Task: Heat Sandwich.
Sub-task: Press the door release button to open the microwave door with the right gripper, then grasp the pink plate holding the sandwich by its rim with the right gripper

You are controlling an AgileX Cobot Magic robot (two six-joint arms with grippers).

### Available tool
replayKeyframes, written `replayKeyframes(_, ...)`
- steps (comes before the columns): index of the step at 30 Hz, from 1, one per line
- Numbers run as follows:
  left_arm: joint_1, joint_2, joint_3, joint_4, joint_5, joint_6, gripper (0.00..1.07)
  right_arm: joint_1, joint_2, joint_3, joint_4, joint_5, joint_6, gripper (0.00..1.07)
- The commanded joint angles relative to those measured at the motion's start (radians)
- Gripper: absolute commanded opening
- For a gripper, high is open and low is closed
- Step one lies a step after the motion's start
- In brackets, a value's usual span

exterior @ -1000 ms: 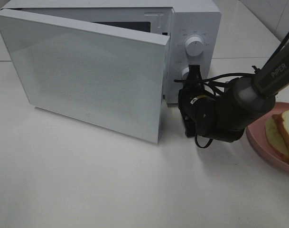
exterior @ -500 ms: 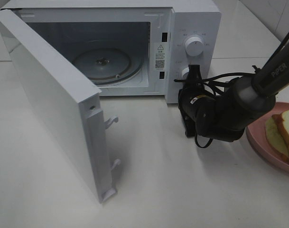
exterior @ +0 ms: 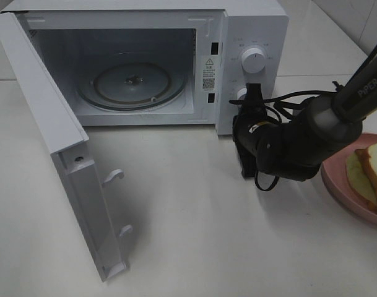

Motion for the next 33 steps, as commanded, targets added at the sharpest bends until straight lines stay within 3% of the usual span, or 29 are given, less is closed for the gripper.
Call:
replayKeyframes(1,-0.001,-0.016,0.003,-0.002,-0.007,-0.008,0.98,-0.028,-0.025,-0.061,-0.080,-0.090,-0.014,0.01)
replayKeyframes(21,-0.001,-0.016,0.003,-0.002,-0.007,-0.008,0.98,-0.028,-0.173,0.108,-0.133,0.137,0.007,0.02)
replayKeyframes(33,-0.001,-0.016,0.003,-0.002,-0.007,-0.008,0.98,-0.028,-0.309,0.154,-0.128,0.420,-0.194,0.04)
